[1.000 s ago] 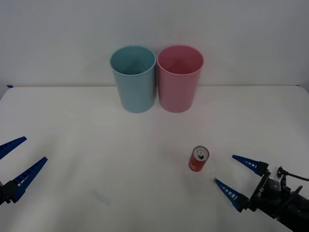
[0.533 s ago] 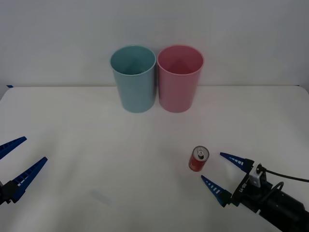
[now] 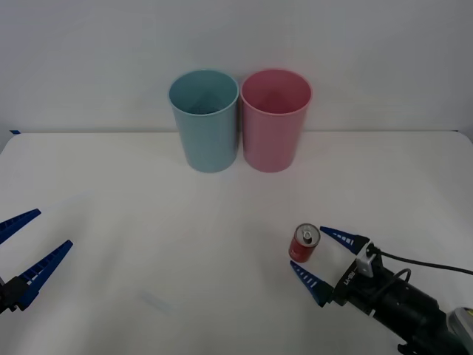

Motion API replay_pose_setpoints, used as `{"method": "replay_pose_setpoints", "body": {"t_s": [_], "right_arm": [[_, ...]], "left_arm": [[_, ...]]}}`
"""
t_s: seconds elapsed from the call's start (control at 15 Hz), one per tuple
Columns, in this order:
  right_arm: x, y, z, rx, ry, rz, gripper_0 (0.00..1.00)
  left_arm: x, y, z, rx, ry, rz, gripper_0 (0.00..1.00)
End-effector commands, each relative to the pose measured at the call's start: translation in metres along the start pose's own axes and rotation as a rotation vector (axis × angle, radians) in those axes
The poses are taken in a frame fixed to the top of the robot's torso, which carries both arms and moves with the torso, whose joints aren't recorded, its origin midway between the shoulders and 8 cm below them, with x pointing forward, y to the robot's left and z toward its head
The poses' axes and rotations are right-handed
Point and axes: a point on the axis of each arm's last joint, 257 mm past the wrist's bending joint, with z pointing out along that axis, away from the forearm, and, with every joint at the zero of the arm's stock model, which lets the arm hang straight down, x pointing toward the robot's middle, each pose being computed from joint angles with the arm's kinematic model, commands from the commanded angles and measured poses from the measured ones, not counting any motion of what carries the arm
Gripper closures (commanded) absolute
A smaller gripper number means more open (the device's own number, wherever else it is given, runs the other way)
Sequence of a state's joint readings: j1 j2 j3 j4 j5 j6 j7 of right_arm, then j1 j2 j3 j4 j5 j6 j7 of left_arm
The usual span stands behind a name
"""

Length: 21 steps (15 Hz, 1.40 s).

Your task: Grasp the object on the table and drop it into the matching bin: aluminum can to the light blue bin, PET bottle to the pink bin.

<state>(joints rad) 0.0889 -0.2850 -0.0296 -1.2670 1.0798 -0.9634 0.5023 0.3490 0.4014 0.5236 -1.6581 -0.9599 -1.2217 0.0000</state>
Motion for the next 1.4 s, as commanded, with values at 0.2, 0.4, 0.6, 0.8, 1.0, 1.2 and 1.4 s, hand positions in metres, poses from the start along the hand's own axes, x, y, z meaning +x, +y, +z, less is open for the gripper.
{"method": "replay_pose_setpoints", "body": {"t_s": [0.2, 0.4, 0.6, 0.8, 1.0, 1.2, 1.4], "right_arm": [[-0.0012, -0.0026, 0.0151, 0.013, 0.01, -0.022, 0.0], [-0.0005, -0.0036, 0.0162, 0.017, 0.013, -0.028, 0.0], [-0.0004, -0.0029, 0.0165, 0.016, 0.013, -0.026, 0.32], [-0.0019, -0.0037, 0.017, 0.017, 0.009, -0.019, 1.0], [-0.0024, -0.0039, 0.0169, 0.019, 0.007, -0.016, 1.0], [-0.0047, -0.0024, 0.0178, 0.016, -0.003, -0.014, 1.0], [-0.0086, -0.0024, 0.0165, 0.011, -0.017, -0.005, 1.0]], "left_arm": [[0.0, 0.0, 0.0, 0.0, 0.0, 0.0, 0.0], [0.0, 0.0, 0.0, 0.0, 0.0, 0.0, 0.0], [0.0, 0.0, 0.0, 0.0, 0.0, 0.0, 0.0], [0.0, 0.0, 0.0, 0.0, 0.0, 0.0, 0.0], [0.0, 0.0, 0.0, 0.0, 0.0, 0.0, 0.0], [0.0, 0.0, 0.0, 0.0, 0.0, 0.0, 0.0], [0.0, 0.0, 0.0, 0.0, 0.0, 0.0, 0.0]]}}
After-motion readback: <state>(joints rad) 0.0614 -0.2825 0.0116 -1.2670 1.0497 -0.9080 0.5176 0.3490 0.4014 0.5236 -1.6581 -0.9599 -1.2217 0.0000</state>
